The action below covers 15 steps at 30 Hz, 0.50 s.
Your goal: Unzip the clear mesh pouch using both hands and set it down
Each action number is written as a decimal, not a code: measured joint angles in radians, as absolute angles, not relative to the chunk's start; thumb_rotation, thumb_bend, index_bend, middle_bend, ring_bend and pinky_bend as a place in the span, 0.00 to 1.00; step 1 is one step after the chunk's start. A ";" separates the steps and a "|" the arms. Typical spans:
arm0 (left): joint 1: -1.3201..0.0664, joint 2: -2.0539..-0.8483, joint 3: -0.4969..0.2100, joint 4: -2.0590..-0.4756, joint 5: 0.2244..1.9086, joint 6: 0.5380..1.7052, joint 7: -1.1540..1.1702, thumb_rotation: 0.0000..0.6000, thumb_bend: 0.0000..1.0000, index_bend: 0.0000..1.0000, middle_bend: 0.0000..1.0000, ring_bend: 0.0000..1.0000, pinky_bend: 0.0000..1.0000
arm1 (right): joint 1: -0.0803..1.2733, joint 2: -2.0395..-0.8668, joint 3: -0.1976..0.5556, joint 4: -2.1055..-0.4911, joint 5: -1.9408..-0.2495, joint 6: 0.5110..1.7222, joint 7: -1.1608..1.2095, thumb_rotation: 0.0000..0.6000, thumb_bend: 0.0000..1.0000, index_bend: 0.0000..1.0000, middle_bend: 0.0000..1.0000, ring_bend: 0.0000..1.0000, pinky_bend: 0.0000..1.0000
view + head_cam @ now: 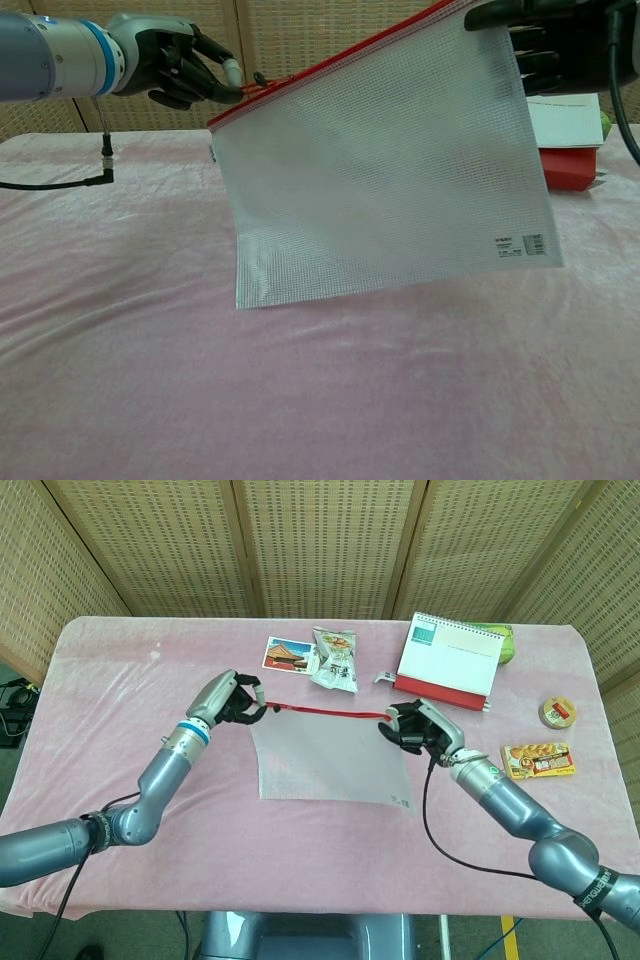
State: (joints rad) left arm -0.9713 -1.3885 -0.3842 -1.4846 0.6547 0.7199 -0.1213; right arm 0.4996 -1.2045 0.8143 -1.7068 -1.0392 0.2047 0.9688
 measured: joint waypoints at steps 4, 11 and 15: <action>-0.943 -1.356 -0.382 -1.472 0.676 0.708 -0.149 1.00 0.69 0.85 1.00 0.93 1.00 | 0.464 -1.196 0.851 -1.699 -1.057 0.180 0.982 1.00 0.83 0.85 1.00 1.00 1.00; -0.896 -1.324 -0.381 -1.438 0.727 0.686 -0.205 1.00 0.69 0.86 1.00 0.93 1.00 | 0.417 -1.200 0.907 -1.692 -1.069 0.146 0.996 1.00 0.83 0.85 1.00 1.00 1.00; -0.876 -1.314 -0.380 -1.427 0.750 0.677 -0.232 1.00 0.69 0.86 1.00 0.93 1.00 | 0.395 -1.206 0.934 -1.689 -1.073 0.128 0.991 1.00 0.83 0.85 1.00 1.00 1.00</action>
